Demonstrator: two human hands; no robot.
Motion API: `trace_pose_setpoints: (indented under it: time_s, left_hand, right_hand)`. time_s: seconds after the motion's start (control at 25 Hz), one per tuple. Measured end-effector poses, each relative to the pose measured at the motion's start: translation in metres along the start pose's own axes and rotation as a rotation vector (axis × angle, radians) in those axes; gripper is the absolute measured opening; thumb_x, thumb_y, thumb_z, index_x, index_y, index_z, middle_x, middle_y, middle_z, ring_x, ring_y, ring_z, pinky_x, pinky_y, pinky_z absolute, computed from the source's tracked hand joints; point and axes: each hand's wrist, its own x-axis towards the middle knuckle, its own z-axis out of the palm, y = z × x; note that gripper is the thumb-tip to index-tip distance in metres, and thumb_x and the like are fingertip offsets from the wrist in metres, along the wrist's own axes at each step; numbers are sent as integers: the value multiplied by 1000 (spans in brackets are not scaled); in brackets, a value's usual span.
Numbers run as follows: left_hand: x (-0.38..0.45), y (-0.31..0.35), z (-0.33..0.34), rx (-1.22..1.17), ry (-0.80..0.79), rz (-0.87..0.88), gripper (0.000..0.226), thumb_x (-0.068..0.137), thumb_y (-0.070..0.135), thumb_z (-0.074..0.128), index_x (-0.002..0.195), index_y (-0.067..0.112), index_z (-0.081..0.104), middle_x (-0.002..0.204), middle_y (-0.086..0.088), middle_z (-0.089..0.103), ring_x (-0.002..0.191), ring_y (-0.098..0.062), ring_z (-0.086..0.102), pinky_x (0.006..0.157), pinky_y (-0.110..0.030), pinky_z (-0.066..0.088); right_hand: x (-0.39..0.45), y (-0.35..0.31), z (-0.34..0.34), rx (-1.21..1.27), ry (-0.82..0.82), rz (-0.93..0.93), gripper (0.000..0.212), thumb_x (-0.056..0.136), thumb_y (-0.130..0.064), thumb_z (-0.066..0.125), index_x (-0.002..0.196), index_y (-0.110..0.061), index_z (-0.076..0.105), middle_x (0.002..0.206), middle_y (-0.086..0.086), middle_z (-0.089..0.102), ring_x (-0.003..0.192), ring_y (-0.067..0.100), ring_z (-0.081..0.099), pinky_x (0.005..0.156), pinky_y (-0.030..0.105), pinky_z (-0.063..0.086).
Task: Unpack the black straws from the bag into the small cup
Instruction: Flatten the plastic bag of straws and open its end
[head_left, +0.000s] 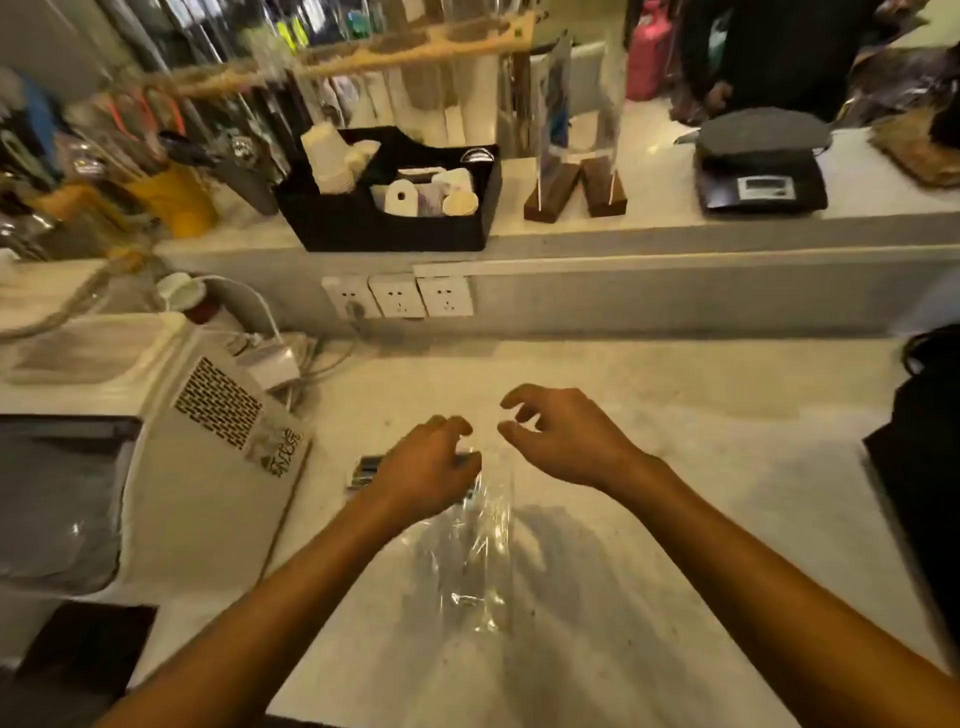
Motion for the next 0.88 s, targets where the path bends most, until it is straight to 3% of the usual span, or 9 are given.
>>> trace_pose_setpoints:
  time_s: [0.16, 0.24, 0.4, 0.52, 0.64, 0.72, 0.88]
  left_hand:
    - [-27, -14, 34, 60, -80, -54, 39, 95, 41, 57, 129, 23, 62, 133, -2, 65, 117, -23, 62, 90, -33, 51]
    - [-28, -31, 41, 95, -42, -70, 42, 95, 43, 57, 130, 22, 60, 132, -3, 65, 118, -24, 61, 91, -36, 52]
    - [-20, -60, 66, 192, -56, -6, 59, 94, 54, 58, 141, 19, 49, 143, -7, 56, 128, -26, 53, 100, -40, 50]
    - [-12, -76, 96, 239, -147, 44, 96, 87, 67, 60, 159, 20, 20, 169, -10, 17, 156, -30, 13, 122, -49, 23]
    - [-10, -87, 125, 292, -211, 107, 118, 79, 78, 58, 161, 25, -9, 170, -8, -18, 151, -28, -26, 121, -49, -6]
    - [-15, -95, 141, 294, -231, 124, 122, 78, 80, 57, 159, 26, -16, 167, -8, -27, 148, -29, -32, 121, -50, -9]
    - [-30, -104, 160, 257, -260, 114, 118, 81, 78, 55, 159, 25, -17, 164, -8, -33, 150, -31, -30, 124, -54, -1]
  right_hand:
    - [-23, 39, 34, 210, -120, 89, 28, 96, -38, 62, 121, -28, 69, 111, -3, 75, 88, 10, 67, 83, 27, 53]
    - [-26, 51, 51, 236, -127, 128, 26, 97, -36, 61, 120, -28, 69, 110, -4, 75, 88, 9, 67, 82, 26, 53]
    - [-35, 52, 93, 180, -118, 166, 32, 96, -37, 59, 125, -27, 68, 121, -4, 73, 105, 14, 67, 86, 24, 48]
    - [-50, 47, 123, 31, -115, 147, 40, 98, -38, 53, 135, -25, 63, 138, -4, 64, 126, 15, 57, 98, 25, 42]
    - [-59, 48, 145, -191, -204, 134, 48, 100, -35, 46, 145, -19, 53, 154, 6, 49, 140, 24, 44, 109, 36, 42]
    - [-63, 49, 157, -275, -291, 159, 53, 102, -36, 42, 151, -16, 44, 165, 10, 32, 151, 28, 28, 117, 40, 34]
    - [-74, 51, 173, -390, -379, 178, 56, 103, -36, 40, 155, -14, 35, 170, 14, 12, 156, 31, 8, 124, 44, 18]
